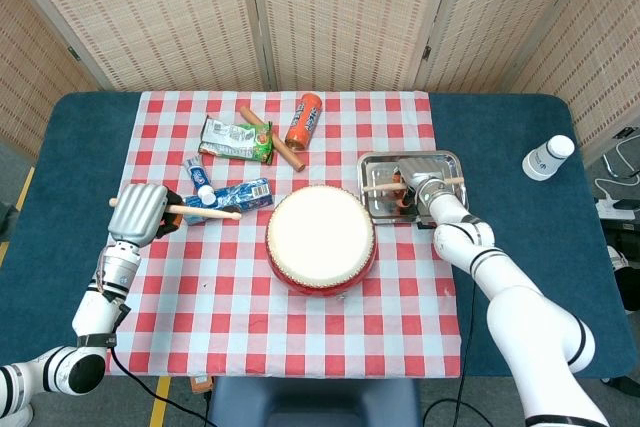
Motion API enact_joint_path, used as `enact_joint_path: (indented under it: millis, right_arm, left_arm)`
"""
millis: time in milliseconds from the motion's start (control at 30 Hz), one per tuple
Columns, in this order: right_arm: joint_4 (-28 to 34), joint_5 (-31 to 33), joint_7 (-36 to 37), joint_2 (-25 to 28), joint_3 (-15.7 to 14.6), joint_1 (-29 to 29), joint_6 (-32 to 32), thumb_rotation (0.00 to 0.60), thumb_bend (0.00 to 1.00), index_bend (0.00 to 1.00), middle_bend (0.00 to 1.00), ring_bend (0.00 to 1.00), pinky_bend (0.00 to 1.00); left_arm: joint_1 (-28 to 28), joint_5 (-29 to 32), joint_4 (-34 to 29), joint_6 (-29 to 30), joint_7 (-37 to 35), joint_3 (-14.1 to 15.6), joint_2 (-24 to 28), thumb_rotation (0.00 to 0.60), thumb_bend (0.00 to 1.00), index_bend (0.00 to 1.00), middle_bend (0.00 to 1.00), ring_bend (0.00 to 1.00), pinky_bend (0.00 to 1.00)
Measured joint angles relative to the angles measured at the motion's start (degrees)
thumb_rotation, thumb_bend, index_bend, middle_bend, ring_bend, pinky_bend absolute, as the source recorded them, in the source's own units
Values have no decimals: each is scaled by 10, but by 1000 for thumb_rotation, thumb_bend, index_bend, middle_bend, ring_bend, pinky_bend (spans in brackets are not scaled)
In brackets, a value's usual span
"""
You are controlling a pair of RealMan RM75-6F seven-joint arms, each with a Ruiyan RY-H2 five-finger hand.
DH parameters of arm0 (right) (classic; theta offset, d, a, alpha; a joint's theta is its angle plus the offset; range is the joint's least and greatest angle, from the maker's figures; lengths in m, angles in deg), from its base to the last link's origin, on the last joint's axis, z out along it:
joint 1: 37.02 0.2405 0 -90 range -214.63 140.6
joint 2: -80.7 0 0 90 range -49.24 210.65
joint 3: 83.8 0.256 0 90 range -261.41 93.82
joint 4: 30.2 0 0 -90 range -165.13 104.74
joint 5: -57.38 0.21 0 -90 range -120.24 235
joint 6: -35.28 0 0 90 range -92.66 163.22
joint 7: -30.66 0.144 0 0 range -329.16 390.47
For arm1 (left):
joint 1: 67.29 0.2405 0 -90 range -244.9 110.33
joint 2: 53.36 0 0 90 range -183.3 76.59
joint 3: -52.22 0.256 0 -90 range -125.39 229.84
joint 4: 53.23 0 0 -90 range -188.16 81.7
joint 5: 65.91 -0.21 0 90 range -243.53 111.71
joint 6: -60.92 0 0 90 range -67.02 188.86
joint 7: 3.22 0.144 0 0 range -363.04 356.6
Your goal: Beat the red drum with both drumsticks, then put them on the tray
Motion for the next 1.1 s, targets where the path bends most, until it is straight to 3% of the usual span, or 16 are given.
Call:
enact_joint_path:
  millis: [33,133,367,467,600,933,1100]
  right_arm:
    - [-8,-4,8,-4,-3,1,-5,600,122,207,315,160,320]
    - [-14,-16,24,-8,-4,3,-7,600,87,115,230,80,265]
    - [17,-42,33,13,1,5,15,600,82,98,209,65,245]
    - [65,-54,30,43,8,4,47,600,81,118,209,69,247]
    - [181,-67,21,107,18,0,109,600,81,162,209,102,256]
    - [574,-49,-33,328,60,-12,292,600,81,281,322,219,334]
    - [696,-31,-36,415,100,-21,336,600,81,327,345,240,344]
  left_arm:
    - [1,-1,1,0,-1,-1,0,600,807,1000,1000,1000,1000]
    - [2,-4,2,1,-4,-3,1,600,806,1000,1000,1000,1000]
    - [4,-11,-1,3,-7,-6,3,600,807,1000,1000,1000,1000]
    - [2,-13,1,1,-3,-7,-1,600,807,1000,1000,1000,1000]
    - [-3,-16,5,0,5,-7,-10,600,806,1000,1000,1000,1000]
    - [-19,-24,10,10,49,-13,-33,600,806,1000,1000,1000,1000]
    - [-30,-19,-4,15,79,-20,-44,600,805,1000,1000,1000,1000]
